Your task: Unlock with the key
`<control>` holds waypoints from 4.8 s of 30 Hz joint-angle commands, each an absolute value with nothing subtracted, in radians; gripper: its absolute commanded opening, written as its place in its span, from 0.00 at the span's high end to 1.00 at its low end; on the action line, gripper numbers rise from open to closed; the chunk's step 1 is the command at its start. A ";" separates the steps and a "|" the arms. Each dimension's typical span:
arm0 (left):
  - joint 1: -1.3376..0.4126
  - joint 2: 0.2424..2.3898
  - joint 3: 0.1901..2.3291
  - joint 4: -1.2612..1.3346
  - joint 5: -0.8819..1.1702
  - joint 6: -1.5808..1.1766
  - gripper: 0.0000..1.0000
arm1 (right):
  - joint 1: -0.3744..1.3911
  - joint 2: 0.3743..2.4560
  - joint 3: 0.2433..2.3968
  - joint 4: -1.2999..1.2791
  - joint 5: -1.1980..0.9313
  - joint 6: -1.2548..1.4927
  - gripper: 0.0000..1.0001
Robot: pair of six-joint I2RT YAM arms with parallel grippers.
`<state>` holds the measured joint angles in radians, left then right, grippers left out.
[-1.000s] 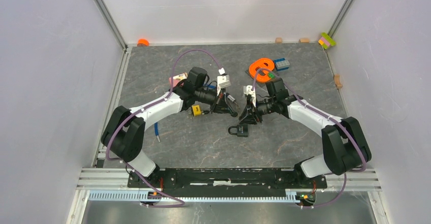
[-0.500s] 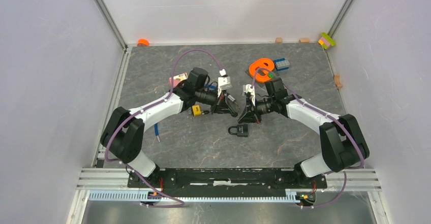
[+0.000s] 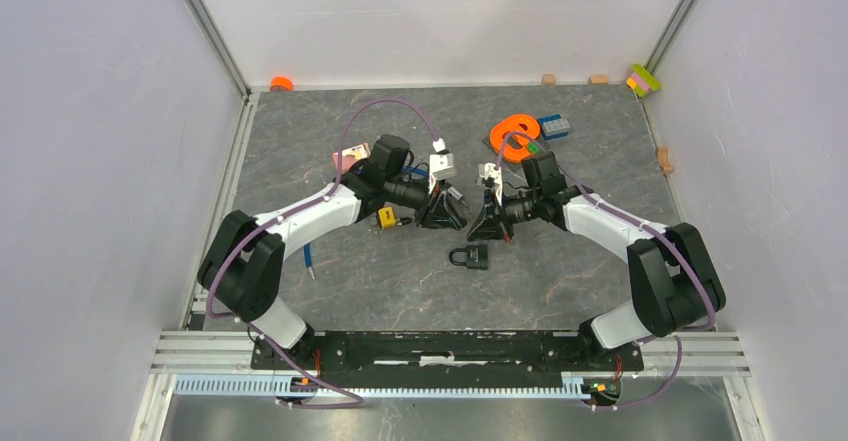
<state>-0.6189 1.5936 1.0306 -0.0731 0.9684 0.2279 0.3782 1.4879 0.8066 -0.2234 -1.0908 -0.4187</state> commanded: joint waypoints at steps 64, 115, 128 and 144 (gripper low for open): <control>-0.640 1.631 1.034 0.029 1.016 0.120 0.98 | 0.360 1.510 0.825 -0.180 -1.126 -0.405 0.89; -0.298 1.131 1.025 -0.670 0.750 0.330 0.98 | 0.728 1.641 0.884 -0.100 -0.166 -0.603 0.14; -0.299 1.149 1.036 -0.656 0.773 0.350 0.98 | 0.467 1.517 0.842 -0.183 -0.101 -0.476 0.14; -0.299 1.231 1.048 -0.589 0.856 0.352 0.98 | 0.437 1.275 0.722 -0.343 -0.428 -0.856 0.02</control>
<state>-0.2985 1.2110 1.0195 -0.6357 0.7963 0.3233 0.4320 1.2858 0.6937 -0.3046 -0.2893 -0.6464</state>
